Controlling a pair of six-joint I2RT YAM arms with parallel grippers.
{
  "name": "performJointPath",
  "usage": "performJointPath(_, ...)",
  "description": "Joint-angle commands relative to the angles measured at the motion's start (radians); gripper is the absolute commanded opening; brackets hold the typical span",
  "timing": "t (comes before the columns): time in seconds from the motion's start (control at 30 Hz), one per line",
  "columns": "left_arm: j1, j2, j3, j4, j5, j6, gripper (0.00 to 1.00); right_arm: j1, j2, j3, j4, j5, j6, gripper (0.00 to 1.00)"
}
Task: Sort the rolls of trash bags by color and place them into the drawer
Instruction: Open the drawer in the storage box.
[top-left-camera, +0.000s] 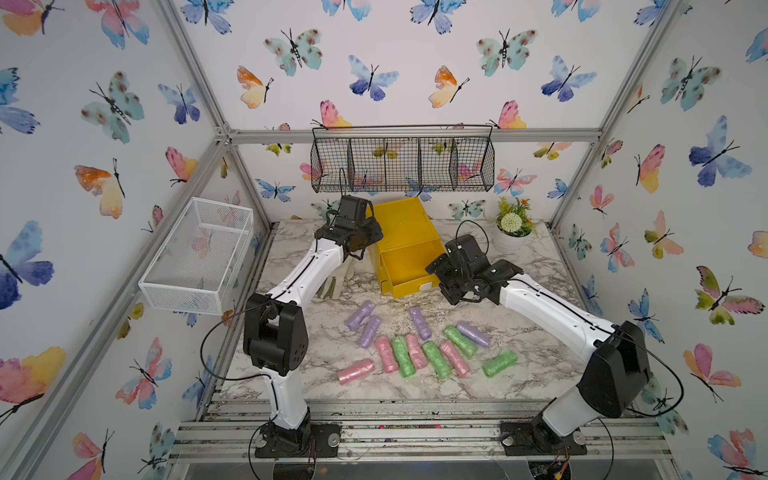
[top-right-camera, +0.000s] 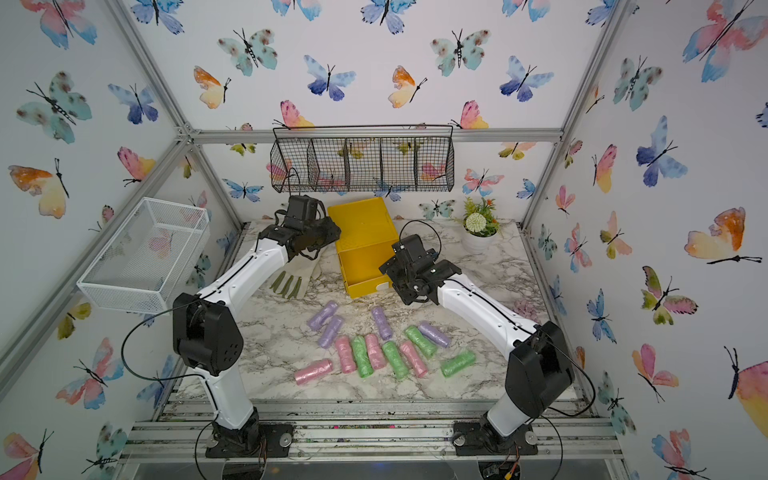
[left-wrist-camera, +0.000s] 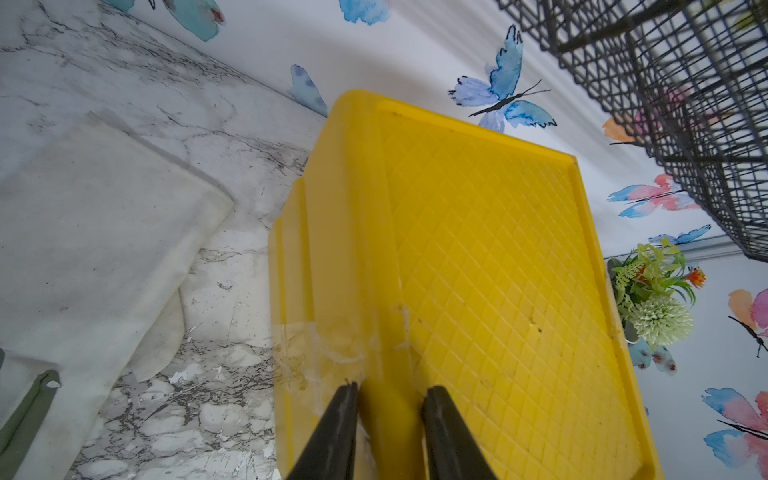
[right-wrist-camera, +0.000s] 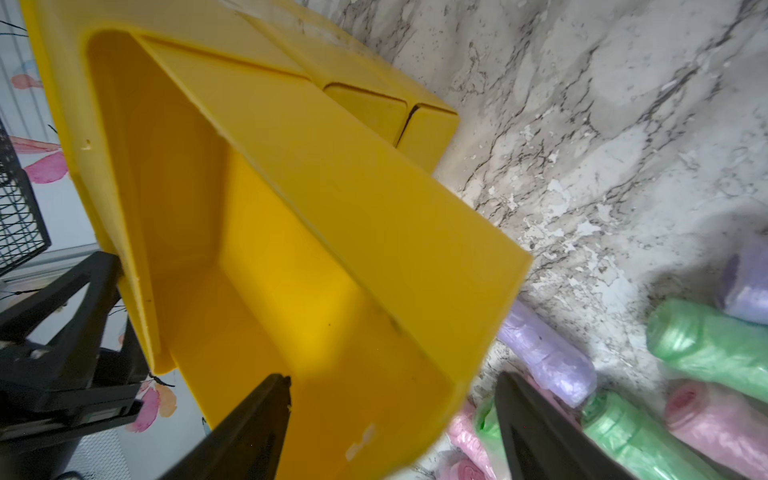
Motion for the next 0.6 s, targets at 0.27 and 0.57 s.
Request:
performJointPath(0.27,-0.031,0.047,-0.060,-0.139,0.036,0.007,0.31,0.014,-0.109,-0.079,-0.011,0.001,-0.021,0.80)
performJointPath(0.57,-0.031,0.048,-0.058,-0.137,0.038,0.004,0.31,0.014,-0.175,-0.123,-0.017,0.016,-0.034,0.77)
